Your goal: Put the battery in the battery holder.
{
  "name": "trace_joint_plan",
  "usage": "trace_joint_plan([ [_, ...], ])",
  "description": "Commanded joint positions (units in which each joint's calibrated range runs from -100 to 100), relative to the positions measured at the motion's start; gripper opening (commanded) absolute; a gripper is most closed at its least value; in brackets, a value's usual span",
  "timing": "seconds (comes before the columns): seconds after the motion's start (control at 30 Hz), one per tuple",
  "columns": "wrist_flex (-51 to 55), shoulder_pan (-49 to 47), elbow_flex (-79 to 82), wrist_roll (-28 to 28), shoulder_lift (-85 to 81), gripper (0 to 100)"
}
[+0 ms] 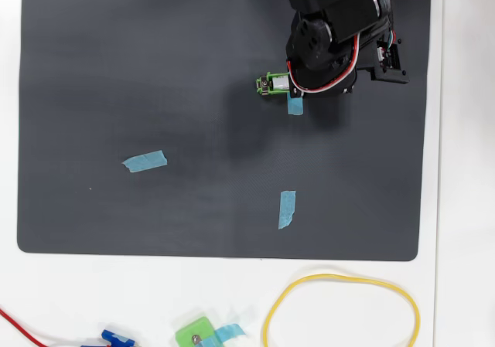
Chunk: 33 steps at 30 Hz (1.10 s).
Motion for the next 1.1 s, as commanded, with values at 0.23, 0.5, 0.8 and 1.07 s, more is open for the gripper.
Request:
trace_joint_plan([
  [0.23,0.6,-0.2,-0.2,0.2,-1.1,0],
  [0.5,0.1,-0.1,2.0,0.3,-1.1,0],
  [0.8,0.4,-0.2,1.8,1.4,-1.2,0],
  [1.07,1.6,-0.1,16.4,9.2,-30.4,0],
])
